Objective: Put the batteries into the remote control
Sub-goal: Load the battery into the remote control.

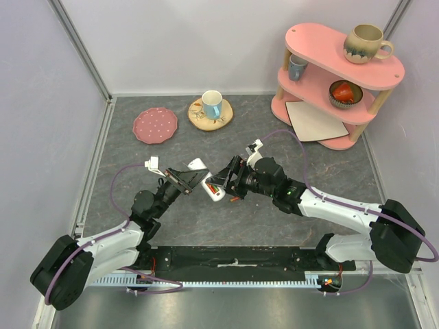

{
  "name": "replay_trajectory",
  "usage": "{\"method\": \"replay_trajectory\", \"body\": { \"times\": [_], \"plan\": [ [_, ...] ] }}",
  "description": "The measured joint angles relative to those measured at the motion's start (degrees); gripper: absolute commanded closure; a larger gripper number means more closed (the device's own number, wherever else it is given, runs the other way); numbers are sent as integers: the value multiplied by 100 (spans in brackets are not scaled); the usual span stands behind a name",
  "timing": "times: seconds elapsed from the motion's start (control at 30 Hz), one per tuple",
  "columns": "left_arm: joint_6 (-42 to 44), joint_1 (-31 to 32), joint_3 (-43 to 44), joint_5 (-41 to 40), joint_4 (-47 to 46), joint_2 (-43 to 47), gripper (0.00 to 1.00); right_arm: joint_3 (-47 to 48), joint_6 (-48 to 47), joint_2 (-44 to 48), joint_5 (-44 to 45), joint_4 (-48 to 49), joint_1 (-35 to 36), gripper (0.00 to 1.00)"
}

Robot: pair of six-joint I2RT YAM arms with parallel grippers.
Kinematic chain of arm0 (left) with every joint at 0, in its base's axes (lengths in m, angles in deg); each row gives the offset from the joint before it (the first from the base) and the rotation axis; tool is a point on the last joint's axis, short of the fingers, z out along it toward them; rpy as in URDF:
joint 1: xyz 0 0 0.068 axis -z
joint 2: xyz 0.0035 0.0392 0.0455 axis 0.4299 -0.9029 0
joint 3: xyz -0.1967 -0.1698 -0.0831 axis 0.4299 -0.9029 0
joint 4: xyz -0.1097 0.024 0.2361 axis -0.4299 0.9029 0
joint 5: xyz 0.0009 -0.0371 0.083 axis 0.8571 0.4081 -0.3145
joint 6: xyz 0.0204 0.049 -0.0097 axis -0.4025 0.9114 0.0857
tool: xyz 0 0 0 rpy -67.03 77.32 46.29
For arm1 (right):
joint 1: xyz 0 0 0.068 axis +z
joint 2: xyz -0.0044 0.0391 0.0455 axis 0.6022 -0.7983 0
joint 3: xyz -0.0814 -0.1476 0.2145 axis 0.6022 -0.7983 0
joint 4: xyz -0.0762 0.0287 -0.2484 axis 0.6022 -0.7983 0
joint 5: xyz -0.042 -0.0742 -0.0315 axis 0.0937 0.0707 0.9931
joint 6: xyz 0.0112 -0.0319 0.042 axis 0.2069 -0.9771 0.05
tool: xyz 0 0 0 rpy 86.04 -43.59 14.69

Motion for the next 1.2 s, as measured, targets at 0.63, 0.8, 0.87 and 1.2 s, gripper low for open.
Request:
{"method": "replay_trajectory", "body": {
  "times": [0.63, 0.8, 0.87, 1.2],
  "plan": [
    [4, 9, 94, 11, 160, 50, 98, -160, 61, 24, -26, 304, -11, 15],
    [2, 17, 118, 26, 221, 55, 98, -236, 66, 52, -26, 389, -11, 15],
    [2, 17, 133, 44, 236, 55, 98, -262, 66, 61, -28, 437, -11, 15],
    [-42, 26, 227, 61, 260, 55, 98, -341, 48, 116, -37, 581, -15, 15]
  ]
}}
